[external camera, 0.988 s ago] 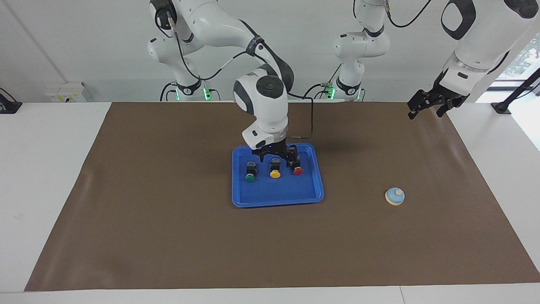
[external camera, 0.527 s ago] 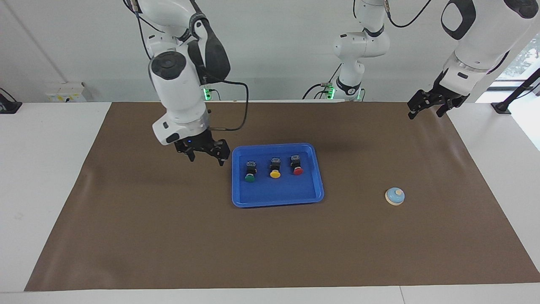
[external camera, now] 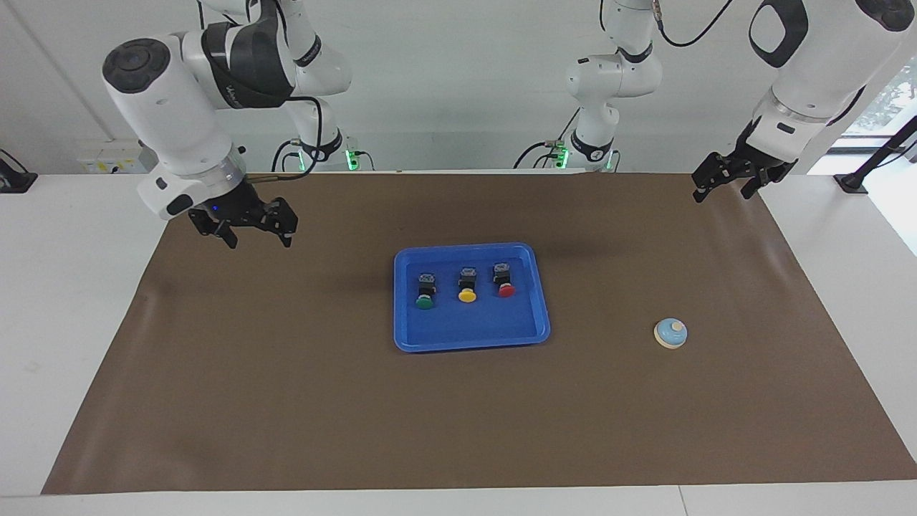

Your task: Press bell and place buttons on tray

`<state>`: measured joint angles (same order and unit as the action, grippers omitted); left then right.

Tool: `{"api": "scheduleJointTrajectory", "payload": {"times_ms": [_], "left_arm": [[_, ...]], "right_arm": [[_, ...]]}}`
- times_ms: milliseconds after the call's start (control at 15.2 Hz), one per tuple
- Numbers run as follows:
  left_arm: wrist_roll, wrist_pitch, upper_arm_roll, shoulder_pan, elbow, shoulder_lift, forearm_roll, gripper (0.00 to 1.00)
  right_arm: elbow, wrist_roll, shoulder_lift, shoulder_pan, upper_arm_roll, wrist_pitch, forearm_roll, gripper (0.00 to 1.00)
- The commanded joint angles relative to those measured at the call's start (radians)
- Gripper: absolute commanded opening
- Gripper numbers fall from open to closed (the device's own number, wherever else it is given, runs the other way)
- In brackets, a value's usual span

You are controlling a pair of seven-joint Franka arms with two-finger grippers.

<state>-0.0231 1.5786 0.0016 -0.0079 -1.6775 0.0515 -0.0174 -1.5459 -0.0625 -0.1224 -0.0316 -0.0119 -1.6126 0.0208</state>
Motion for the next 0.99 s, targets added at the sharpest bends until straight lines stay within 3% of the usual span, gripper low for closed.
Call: {"api": "scheduleJointTrajectory", "payload": {"times_ms": [0, 395, 922], "left_arm": [[-0.005, -0.011, 0.001, 0.0, 0.009, 0.008, 0.004, 1.0], [-0.005, -0.011, 0.001, 0.0, 0.009, 0.007, 0.004, 1.0], [-0.005, -0.011, 0.001, 0.0, 0.009, 0.007, 0.004, 1.0]], "right_arm": [[-0.045, 0.036, 0.09, 0.024, -0.014, 0.052, -0.038, 1.0], [-0.126, 0.052, 0.208, 0.078, -0.019, 0.106, -0.051, 1.0], [-0.117, 0.044, 0.204, 0.096, -0.029, 0.092, -0.048, 1.0]]}}
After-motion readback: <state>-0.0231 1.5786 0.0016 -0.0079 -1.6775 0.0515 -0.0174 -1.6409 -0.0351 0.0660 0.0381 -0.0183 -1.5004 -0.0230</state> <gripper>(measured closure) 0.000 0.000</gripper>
